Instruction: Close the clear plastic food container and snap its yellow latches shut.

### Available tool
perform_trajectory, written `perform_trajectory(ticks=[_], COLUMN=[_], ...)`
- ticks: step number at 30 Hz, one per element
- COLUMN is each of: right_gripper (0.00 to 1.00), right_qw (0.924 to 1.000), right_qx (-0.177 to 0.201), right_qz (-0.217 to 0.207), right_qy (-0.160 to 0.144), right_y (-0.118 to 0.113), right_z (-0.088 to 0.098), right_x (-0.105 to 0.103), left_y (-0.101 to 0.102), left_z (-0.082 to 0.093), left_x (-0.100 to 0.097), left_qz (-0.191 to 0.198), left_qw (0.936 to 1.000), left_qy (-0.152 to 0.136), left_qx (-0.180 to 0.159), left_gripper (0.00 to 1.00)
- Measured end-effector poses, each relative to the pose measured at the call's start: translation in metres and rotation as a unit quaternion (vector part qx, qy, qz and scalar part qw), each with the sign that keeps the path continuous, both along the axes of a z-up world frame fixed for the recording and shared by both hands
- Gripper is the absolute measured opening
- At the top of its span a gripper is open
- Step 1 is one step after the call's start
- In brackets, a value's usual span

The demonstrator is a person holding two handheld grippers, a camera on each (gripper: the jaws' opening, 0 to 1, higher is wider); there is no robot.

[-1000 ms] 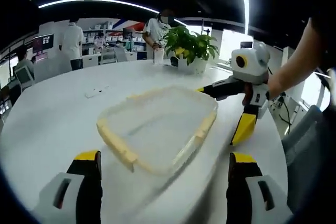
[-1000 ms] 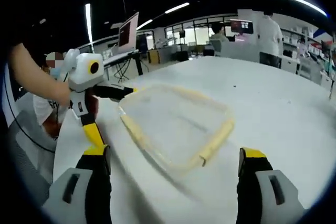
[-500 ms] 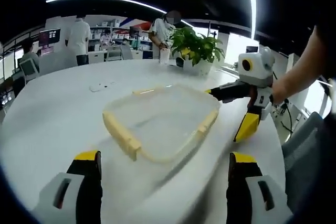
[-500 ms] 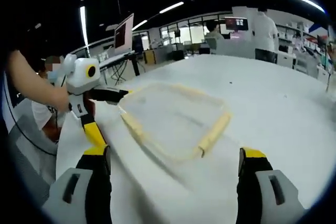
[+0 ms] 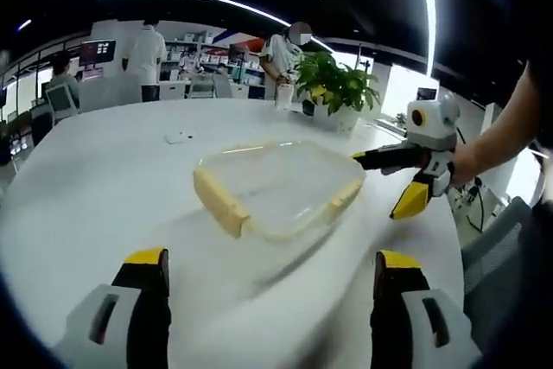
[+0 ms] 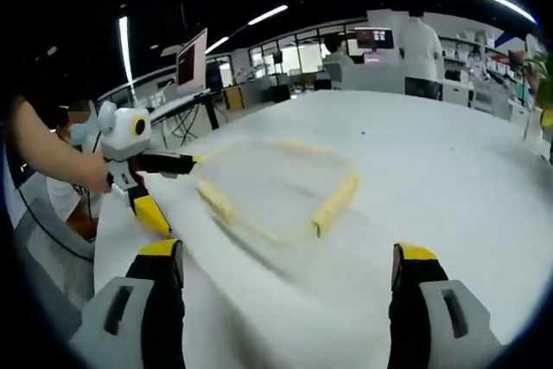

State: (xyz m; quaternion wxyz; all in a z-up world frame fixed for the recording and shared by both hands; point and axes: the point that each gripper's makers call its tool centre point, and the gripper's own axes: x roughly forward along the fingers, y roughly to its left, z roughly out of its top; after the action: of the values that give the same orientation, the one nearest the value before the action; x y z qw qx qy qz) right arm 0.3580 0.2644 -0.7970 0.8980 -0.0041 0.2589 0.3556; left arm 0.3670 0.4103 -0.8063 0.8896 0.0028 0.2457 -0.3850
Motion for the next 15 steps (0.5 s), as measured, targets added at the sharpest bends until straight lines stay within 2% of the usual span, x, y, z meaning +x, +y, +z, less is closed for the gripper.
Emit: perform_trajectory(ticks=[6, 8, 10, 15], right_gripper=[0.97, 0.98, 0.97, 0.96], right_qw=[0.9999, 0.9998, 0.9995, 0.9987], right_qx=[-0.003, -0.012, 0.007, 0.018], right_qz=[-0.008, -0.017, -0.031, -0.048], right_qy=[0.007, -0.001, 0.006, 0.004], right_y=[-0.007, -0.012, -0.015, -0.021], right_z=[0.0, 0.002, 0.005, 0.011], right_x=[-0.013, -0.015, -0.017, -0.022], left_y=[0.011, 0.016, 0.022, 0.031], left_z=[0.002, 0.002, 0.005, 0.008], left_x=[-0.007, -0.009, -0.01, -0.018], left_qz=[0.02, 0.027, 0.04, 0.046], left_qw=[0.9997, 0.9996, 0.999, 0.9988], left_qy=[0.005, 0.006, 0.007, 0.006], left_qx=[-0.01, -0.011, -0.019, -0.017], left_gripper=[0.95, 0.94, 0.94, 0.92])
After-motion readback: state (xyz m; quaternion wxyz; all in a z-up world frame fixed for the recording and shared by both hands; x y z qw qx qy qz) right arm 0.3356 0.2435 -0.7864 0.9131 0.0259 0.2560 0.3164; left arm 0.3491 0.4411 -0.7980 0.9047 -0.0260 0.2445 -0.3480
